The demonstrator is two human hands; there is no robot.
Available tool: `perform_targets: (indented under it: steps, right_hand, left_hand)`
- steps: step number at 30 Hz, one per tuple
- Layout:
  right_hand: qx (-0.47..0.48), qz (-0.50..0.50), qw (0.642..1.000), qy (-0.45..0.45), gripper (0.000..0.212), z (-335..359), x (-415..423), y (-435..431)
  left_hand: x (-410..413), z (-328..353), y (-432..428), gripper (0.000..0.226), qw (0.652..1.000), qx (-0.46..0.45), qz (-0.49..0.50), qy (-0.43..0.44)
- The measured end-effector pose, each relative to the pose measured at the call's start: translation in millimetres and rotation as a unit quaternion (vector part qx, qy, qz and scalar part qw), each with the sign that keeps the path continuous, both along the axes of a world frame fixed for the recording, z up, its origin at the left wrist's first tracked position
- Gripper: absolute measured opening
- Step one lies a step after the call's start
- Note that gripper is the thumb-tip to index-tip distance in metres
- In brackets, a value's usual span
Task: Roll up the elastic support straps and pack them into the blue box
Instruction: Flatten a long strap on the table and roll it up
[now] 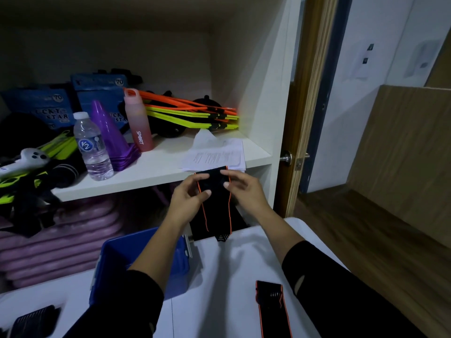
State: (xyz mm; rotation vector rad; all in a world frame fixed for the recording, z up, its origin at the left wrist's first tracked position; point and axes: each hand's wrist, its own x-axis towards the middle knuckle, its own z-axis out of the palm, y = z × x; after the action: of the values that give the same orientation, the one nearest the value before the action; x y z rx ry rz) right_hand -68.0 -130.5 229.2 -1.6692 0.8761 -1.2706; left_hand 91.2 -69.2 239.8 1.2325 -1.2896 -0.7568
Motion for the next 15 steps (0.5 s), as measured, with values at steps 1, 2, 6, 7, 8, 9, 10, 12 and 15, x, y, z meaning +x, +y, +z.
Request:
perform_targets:
  steps: [1,2,6,7,8,9,10,12,15]
  right_hand:
    - [0.003,0.003,1.0,0.004,0.032,-6,-3,8]
    - [0.008,0.006,1.0,0.01,0.03,-15,-7,17]
    - [0.049,0.024,0.998,0.009,0.027,-64,-17,58]
    - [0.063,0.019,0.998,0.014,0.027,-80,-19,67]
    - [0.073,0.014,0.997,0.02,0.027,-95,-22,77]
    - [0.086,0.011,0.996,0.023,0.027,-112,-23,88]
    - [0.102,0.009,0.994,0.029,0.027,-128,-25,100]
    - [0.134,0.006,0.99,0.039,0.023,-158,-29,123]
    - [0.172,0.007,0.984,0.039,0.028,-195,-33,158]
  left_hand:
    - [-2,-6,7,0.035,1.0,0.0,-0.004,-0.001]
    - [-4,-13,15,0.034,1.0,0.004,-0.003,-0.005]
    - [-8,-60,47,0.032,0.998,0.055,-0.018,-0.009]
    - [-8,-75,56,0.032,0.997,0.076,-0.019,-0.012]
    - [-9,-89,66,0.033,0.995,0.097,-0.019,-0.008]
    - [-10,-104,76,0.032,0.993,0.116,-0.018,0.003]
    - [-11,-117,87,0.031,0.99,0.136,-0.018,0.014]
    - [-14,-143,109,0.029,0.984,0.173,-0.018,0.028]
    - [-16,-175,140,0.034,0.975,0.218,-0.028,0.03]
